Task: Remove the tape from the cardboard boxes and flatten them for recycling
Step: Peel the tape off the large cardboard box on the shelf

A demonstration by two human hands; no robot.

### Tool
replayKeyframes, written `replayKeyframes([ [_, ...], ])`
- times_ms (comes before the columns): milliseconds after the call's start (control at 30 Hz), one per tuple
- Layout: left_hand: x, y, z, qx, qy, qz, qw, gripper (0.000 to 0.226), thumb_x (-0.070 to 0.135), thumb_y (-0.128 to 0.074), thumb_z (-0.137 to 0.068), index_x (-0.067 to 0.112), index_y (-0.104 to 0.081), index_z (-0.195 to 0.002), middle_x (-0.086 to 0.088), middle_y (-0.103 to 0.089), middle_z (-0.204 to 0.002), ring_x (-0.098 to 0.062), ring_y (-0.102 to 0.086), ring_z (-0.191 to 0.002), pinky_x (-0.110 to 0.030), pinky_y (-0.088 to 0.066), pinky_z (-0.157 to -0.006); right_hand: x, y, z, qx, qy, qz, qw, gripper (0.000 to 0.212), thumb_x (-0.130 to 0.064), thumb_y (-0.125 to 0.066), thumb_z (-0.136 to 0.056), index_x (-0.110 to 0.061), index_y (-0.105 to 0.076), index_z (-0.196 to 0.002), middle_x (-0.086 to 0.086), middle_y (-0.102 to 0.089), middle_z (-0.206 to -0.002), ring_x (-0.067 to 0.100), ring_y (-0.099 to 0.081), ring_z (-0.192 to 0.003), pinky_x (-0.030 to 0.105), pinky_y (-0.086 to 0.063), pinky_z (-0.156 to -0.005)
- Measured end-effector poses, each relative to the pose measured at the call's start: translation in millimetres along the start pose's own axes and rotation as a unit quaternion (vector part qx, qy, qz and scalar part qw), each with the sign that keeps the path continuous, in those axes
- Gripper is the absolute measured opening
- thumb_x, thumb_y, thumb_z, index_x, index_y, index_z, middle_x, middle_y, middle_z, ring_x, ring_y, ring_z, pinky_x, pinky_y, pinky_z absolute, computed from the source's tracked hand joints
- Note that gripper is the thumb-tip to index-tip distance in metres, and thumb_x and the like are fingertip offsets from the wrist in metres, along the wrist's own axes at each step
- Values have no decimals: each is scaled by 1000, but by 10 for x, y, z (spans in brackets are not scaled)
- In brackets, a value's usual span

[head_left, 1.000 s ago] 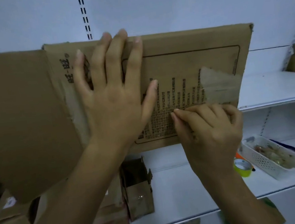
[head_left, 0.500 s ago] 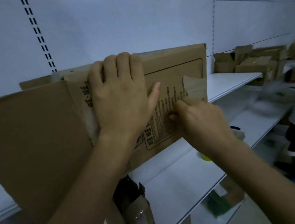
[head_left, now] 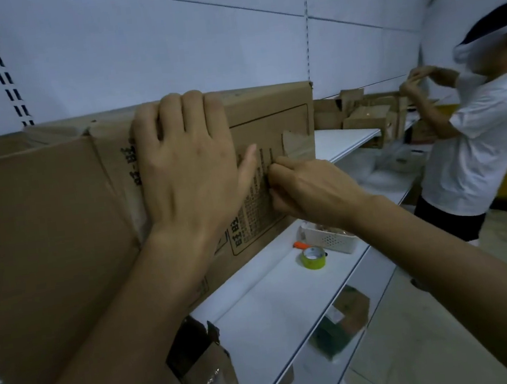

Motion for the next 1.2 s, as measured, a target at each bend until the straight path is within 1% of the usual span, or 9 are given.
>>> replayKeyframes([
  [100, 12, 1, 14, 4, 0, -18, 1000, 57, 54, -30, -93, 5, -43, -119, -13, -52, -113, -31, -48, -102, -41, -36, -94, 20, -65, 86, 28, -53, -76, 995, 13, -19, -53, -93, -6, -55, -91, 2, -48, -87, 17, -48, -67, 34, -45, -57],
  [267, 32, -2, 9, 4, 9, -29, 1000, 55, 53, -30, -94, 6, -42, -119, -13, -53, -114, -30, -49, -103, -42, -38, -94, -212, -304, 328, 172, -195, -171, 950, 20, -28, -68, -85, -12, -62, -96, -3, -58, -96, 10, -56, -80, 25, -50, -69],
  [367, 31, -2, 11, -4, 8, -17, 1000, 55, 52, -30, -94, 4, -41, -120, -15, -51, -115, -33, -48, -104, -44, -36, -95, -317, -324, 319, 209, -240, -170, 933, 19, -27, -69, -86, -11, -69, -96, 2, -66, -96, 16, -63, -80, 35, -55, -69],
  [567, 39, 19, 2, -22, 18, 5, 1000, 55, 51, -31, -95, 3, -40, -122, -18, -49, -117, -35, -45, -106, -47, -33, -97, -436, -225, 247, 146, -232, -37, 961, 18, -26, -58, -93, -13, -71, -93, 4, -68, -93, 25, -65, -74, 38, -53, -61],
  [667, 39, 16, -4, -19, 22, 17, 999, 56, 52, -32, -95, 4, -41, -121, -19, -50, -116, -36, -44, -106, -48, -30, -97, -504, -213, 209, 148, -227, 41, 962, 12, -9, -75, -76, -9, -64, -71, 5, -63, -70, 25, -59, -50, 25, -41, -44],
  [800, 29, -17, -11, -1, 24, 24, 999, 56, 52, -34, -94, 3, -45, -119, -19, -52, -113, -35, -45, -103, -46, -25, -93, -527, -218, 156, 190, -222, 64, 954, 25, -4, -82, -63, -10, -58, -63, 4, -57, -59, 20, -49, -39, 20, -24, -44],
  [867, 32, -26, -8, 1, 24, 17, 1000, 55, 51, -35, -94, 3, -44, -120, -19, -51, -113, -35, -45, -104, -46, -25, -94, -479, -238, 156, 209, -223, 48, 951, 20, -6, -79, -69, -9, -60, -66, 5, -59, -62, 20, -52, -43, 19, -30, -43],
  [1000, 46, -14, 16, -7, 22, -15, 1000, 55, 51, -33, -95, 5, -42, -124, -16, -51, -118, -34, -47, -108, -46, -34, -98, -447, -282, 264, 216, -217, -72, 949, 13, -17, -64, -89, -6, -71, -86, 7, -68, -83, 24, -65, -67, 36, -55, -56],
  [1200, 58, -15, 22, -5, 25, -20, 999, 56, 52, -31, -94, 6, -43, -124, -13, -52, -120, -32, -48, -109, -45, -34, -99, -579, -247, 202, 167, -225, 18, 960, 20, -4, -83, -67, -8, -64, -73, 6, -62, -69, 22, -59, -49, 29, -49, -41],
])
Point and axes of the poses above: each hand's wrist, its own z-axis away from the middle knuckle, its own y-axis out of the back of the hand, x = y × z, the point moved 1 cm from there along -z, towards the middle knuckle
